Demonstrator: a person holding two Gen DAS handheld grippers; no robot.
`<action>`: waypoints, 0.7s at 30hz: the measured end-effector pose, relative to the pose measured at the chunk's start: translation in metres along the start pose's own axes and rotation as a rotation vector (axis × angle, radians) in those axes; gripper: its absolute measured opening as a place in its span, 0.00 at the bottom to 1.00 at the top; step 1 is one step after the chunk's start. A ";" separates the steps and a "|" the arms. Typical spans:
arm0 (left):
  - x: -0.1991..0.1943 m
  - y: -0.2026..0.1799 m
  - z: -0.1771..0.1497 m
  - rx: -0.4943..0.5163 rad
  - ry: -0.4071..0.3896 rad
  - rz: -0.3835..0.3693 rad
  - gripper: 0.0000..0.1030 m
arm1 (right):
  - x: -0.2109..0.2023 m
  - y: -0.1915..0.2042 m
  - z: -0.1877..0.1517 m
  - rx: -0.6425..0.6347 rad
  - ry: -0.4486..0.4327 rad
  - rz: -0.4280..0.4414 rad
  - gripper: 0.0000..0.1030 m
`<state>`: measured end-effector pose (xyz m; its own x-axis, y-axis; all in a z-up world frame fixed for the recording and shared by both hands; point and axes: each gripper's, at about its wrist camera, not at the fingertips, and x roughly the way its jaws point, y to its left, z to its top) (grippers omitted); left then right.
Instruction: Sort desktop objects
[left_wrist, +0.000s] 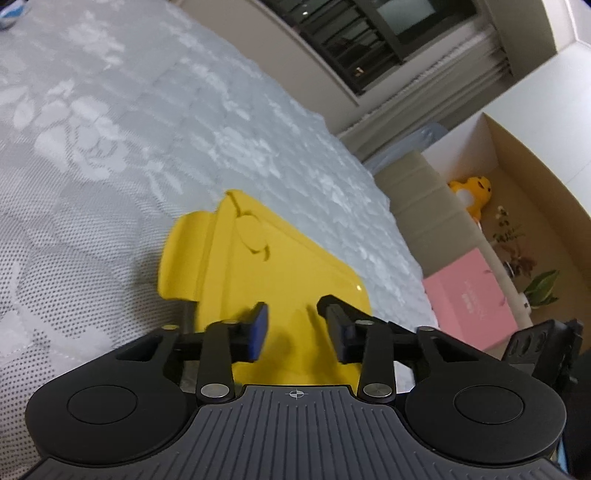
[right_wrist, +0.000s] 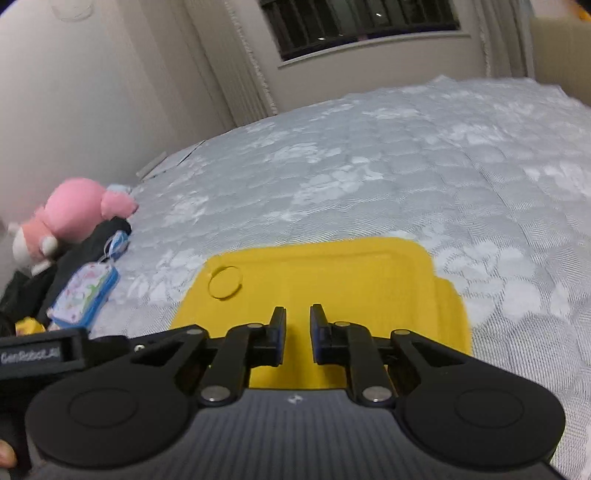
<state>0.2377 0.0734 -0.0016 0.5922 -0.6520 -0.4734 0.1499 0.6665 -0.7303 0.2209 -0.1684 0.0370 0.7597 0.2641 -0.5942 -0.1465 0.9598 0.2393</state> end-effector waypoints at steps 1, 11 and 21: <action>0.001 0.003 0.001 -0.013 0.002 0.002 0.18 | 0.002 0.003 0.000 -0.010 -0.002 0.000 0.15; -0.001 0.001 -0.001 0.021 -0.011 0.038 0.12 | 0.047 0.036 0.024 -0.131 0.085 0.066 0.17; -0.002 0.003 -0.002 0.026 -0.015 0.044 0.10 | 0.049 0.045 0.016 -0.180 0.070 0.050 0.17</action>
